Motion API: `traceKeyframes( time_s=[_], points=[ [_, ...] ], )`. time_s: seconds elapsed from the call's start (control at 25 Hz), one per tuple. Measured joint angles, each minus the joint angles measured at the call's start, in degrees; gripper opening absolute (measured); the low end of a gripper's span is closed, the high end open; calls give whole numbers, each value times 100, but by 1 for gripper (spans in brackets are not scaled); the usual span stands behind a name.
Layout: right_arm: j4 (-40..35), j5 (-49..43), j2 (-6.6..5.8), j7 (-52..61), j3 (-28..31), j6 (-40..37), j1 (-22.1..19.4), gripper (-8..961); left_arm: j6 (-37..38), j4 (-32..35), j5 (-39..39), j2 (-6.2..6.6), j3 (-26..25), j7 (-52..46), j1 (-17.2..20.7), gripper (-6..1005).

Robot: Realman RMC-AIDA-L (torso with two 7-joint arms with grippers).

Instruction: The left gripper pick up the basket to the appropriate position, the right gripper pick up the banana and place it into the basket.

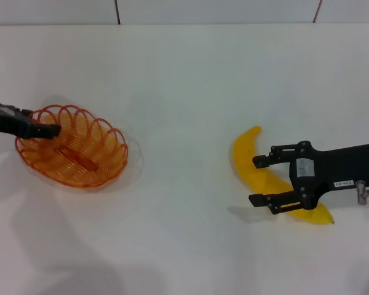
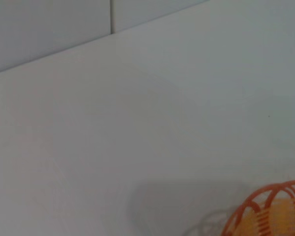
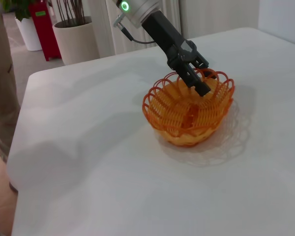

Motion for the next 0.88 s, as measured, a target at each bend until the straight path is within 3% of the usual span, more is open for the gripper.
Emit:
traceKeyframes(
  time_s=[0.2, 0.88],
  points=[
    [3, 0, 0, 4, 0, -17, 0, 804, -113, 0, 0, -63, 0, 53, -6, 784],
    [9, 0, 0, 58, 0, -7, 8, 804, -128, -61, -1, -56, 0, 70, -31, 152]
  ],
)
